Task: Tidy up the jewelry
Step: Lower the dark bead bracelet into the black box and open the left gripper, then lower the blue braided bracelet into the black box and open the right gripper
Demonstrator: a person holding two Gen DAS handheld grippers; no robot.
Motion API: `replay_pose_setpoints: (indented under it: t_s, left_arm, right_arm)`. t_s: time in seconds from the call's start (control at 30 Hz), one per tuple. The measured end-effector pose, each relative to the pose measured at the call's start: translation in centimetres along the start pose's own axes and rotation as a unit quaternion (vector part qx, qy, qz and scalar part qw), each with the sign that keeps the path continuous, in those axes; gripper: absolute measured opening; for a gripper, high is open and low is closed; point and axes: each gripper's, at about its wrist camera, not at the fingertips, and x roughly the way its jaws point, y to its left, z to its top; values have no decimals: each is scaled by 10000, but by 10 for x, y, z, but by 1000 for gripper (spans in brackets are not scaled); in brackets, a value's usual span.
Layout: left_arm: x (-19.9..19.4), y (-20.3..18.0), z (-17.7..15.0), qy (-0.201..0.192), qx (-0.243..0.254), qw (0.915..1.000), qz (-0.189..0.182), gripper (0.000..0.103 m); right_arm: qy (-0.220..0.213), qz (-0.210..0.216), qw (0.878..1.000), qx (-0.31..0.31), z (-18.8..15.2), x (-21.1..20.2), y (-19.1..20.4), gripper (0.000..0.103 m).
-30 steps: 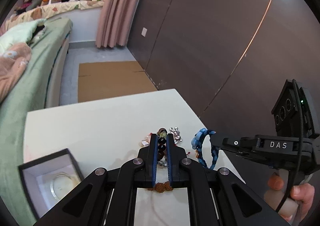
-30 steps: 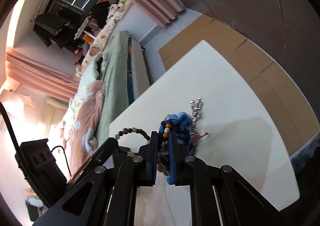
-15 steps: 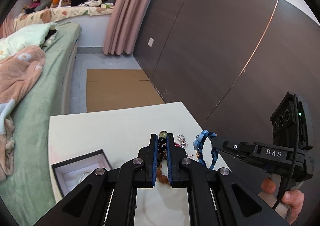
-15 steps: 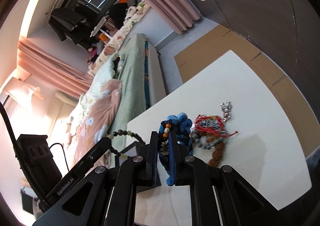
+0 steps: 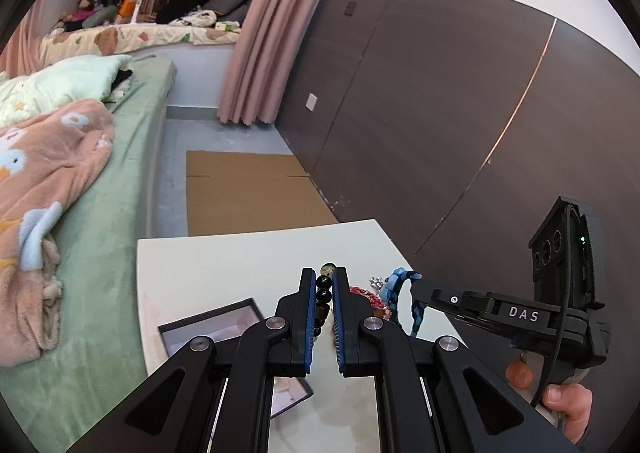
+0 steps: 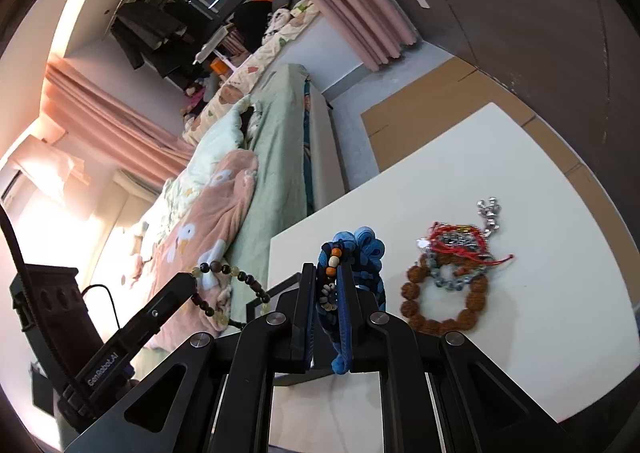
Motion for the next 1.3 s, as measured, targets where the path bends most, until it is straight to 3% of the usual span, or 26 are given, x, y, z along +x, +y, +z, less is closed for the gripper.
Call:
replay_pose_setpoints:
  t_s: [0.2,0.37,0.43,0.5,0.57,0.97,1.0,1.07,1.1,1.3]
  left_arm:
    - [-5,16,-3,107,-142,9998,-49,8]
    - [7,33,-5,553,-363,9977,-159,12]
    - [8,38,-6,588,-440,9973,-55,29]
    - [4,42,-3,474,-492,9977,-15,72]
    - [-3,45,-1,291,-542,9981,37,87]
    - [-10,80,6,116,-1028,9941,327,88]
    - [-10,82,6,99,-1039,9939,358,88]
    - [-8,85,7,107,-1078,9934,385,88]
    - [-7,86,7,112,-1094,9932,375,88]
    - [-3,75,10,96,-987,9947,285,88]
  right_arm:
    - [156,229,9996,25,-6,20,6,12]
    - [228,247,9994,-111,-9,33,14,12]
    - [236,296,9991,-182,-10,36,18,12]
    - [249,381,9987,-249,-12,39,23,12]
    - [271,474,9979,-335,-14,40,27,12]
    - [602,953,9912,-699,-30,65,54,14]
    - [740,870,9910,-703,-32,70,55,19]
    - [894,816,9909,-581,-33,76,52,59]
    - [826,758,9924,-515,-32,75,47,65]
    - [582,400,9972,-261,-22,53,21,68]
